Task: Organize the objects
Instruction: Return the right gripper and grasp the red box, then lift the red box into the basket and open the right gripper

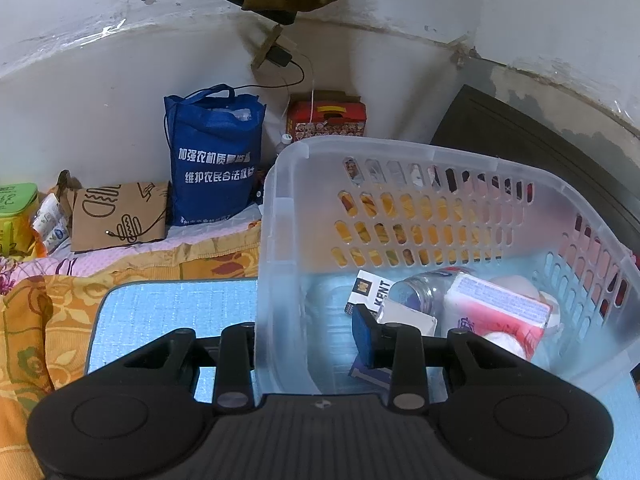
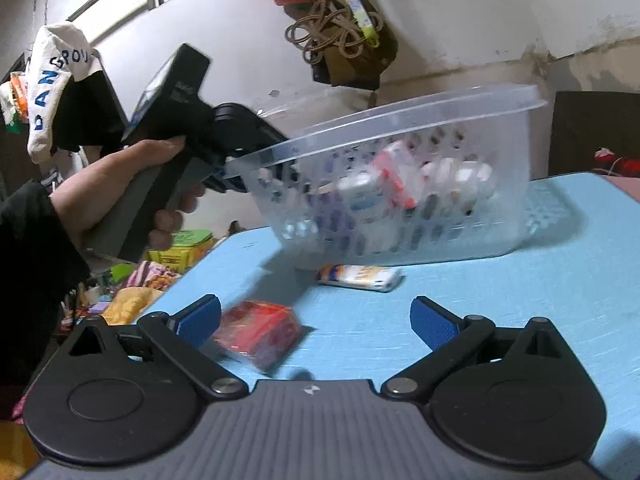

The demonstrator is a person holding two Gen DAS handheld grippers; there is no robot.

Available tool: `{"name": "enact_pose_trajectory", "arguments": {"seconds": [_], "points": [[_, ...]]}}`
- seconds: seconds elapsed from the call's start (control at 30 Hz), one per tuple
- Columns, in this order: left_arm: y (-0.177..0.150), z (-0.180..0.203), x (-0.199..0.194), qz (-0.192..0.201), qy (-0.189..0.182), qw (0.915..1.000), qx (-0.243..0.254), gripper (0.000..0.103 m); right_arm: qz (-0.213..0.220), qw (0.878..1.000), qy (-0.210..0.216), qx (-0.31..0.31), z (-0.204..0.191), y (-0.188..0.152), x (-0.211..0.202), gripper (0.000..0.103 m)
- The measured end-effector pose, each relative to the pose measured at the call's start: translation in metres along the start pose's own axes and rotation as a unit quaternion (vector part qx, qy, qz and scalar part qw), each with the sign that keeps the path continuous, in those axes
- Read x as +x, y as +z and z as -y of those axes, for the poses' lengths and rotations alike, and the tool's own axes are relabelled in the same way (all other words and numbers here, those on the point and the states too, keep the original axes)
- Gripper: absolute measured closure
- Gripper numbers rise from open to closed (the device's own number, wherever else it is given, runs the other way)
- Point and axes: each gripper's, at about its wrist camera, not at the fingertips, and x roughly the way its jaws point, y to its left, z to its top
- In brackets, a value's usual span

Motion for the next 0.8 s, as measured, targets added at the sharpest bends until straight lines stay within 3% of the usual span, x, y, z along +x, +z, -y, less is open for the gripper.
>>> {"name": "enact_pose_trajectory", "arguments": {"seconds": [0.1,0.2,0.43,0.8], "points": [[-0.002,0.001,-0.001,0.000,0.001,1.0000,0.005,0.064,0.009,1.000,0.013,-0.009,-0.018,-0.001,0.002,0.000],[-0.002,0.003,-0.001,0.002,0.005,1.0000,0.008,0.063,0.002,1.000,-0.001,-0.028,-0.035,-0.004,0.011,0.000],[-0.002,0.002,-0.001,0.002,0.004,1.0000,0.008,0.063,-0.066,0.997,-0.019,-0.044,-0.052,-0.013,0.043,0.000],[-0.003,0.000,0.000,0.000,-0.006,1.0000,0.007,0.062,-0.116,0.990,-0.058,-0.063,-0.072,-0.005,0.074,0.000]]}}
